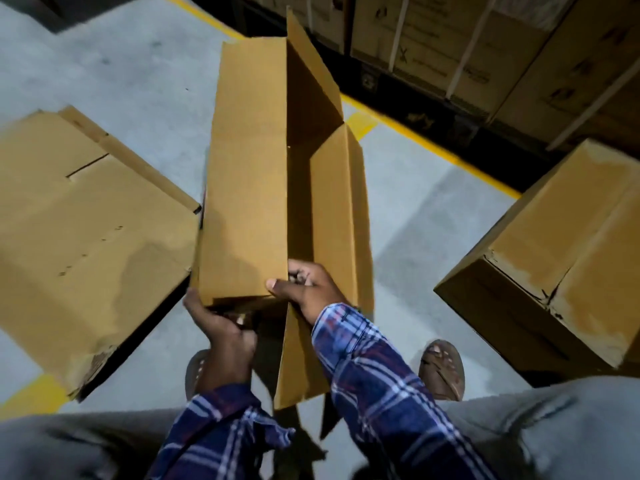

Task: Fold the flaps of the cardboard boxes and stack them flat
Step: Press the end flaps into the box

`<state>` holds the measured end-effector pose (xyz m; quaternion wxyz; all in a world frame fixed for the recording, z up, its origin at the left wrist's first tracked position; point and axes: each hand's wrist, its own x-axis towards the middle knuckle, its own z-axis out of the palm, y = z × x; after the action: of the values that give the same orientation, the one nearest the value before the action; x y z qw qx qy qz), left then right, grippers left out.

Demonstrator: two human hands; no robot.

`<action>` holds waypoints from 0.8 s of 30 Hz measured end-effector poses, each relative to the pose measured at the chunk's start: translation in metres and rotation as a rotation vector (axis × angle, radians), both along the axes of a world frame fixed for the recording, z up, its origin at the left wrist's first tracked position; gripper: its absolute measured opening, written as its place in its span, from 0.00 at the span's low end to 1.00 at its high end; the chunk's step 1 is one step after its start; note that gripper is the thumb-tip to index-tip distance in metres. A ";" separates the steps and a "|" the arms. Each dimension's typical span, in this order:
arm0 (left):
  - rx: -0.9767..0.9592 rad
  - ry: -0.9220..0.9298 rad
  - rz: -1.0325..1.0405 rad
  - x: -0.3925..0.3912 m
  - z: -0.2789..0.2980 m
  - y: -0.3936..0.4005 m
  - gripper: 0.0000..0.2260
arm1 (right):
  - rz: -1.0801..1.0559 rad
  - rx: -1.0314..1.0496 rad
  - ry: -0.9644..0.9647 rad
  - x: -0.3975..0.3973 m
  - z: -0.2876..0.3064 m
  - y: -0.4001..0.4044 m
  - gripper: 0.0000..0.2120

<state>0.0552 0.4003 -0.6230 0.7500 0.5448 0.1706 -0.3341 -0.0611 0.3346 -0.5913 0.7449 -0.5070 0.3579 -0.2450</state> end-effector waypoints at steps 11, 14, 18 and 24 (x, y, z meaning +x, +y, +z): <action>0.561 -1.177 -0.249 -0.006 0.091 -0.048 0.29 | -0.424 0.571 -0.325 -0.041 -0.024 -0.004 0.28; 0.745 -1.396 -0.479 -0.049 0.075 -0.053 0.30 | -0.581 0.689 -0.367 -0.058 -0.084 0.014 0.46; 0.836 -1.512 -0.738 -0.081 0.035 -0.043 0.32 | -0.754 0.799 -0.320 -0.080 -0.104 0.034 0.13; 0.824 -1.569 -1.005 -0.123 0.002 -0.023 0.36 | -0.812 0.841 0.226 -0.112 -0.133 0.014 0.11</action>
<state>-0.0680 0.3770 -0.6214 0.1775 0.8347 -0.5160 -0.0741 -0.1731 0.3490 -0.7239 0.6859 -0.0139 0.6665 -0.2919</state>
